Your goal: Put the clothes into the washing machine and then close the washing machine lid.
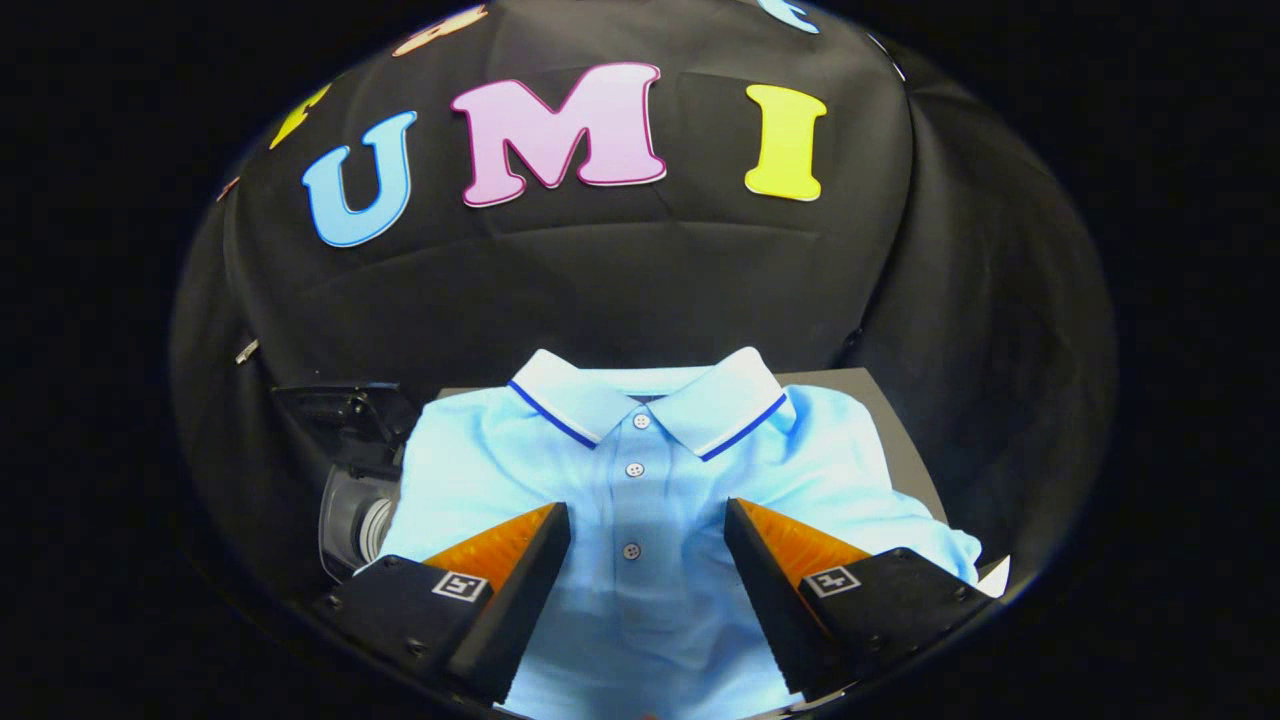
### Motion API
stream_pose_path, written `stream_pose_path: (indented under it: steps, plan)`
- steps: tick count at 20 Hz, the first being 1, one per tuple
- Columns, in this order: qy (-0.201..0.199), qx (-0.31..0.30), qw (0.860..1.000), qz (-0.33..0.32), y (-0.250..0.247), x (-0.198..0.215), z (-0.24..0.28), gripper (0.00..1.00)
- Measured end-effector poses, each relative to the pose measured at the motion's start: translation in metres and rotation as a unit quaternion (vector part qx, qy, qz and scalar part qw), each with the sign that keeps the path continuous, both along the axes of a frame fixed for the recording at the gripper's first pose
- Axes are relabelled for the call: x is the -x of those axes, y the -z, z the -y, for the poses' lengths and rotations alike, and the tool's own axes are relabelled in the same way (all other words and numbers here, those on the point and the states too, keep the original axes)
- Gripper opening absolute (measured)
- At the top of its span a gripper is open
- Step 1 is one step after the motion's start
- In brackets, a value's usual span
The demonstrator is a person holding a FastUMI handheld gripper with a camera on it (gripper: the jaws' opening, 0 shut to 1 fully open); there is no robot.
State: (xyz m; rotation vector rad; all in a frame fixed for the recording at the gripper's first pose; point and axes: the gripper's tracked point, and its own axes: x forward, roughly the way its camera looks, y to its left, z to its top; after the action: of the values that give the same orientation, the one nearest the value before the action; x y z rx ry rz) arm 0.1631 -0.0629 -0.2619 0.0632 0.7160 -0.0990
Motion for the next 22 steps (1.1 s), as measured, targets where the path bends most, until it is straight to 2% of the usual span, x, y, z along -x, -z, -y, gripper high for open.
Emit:
stream_pose_path:
  steps: [11,13,15,16,18,22]
  plan:
    - [-0.009,0.019,0.999,-0.040,0.010,0.000,0.000,0.96]
    - [-0.023,0.020,0.998,-0.048,0.009,-0.001,-0.006,0.85]
    - [-0.033,0.024,0.998,-0.051,0.010,-0.002,-0.008,0.63]
    - [-0.032,0.014,0.998,-0.052,0.012,-0.002,-0.010,0.63]
    - [-0.018,0.001,0.998,-0.054,0.009,-0.001,-0.009,0.27]
    - [-0.016,-0.005,0.998,-0.061,0.010,0.001,-0.009,0.28]
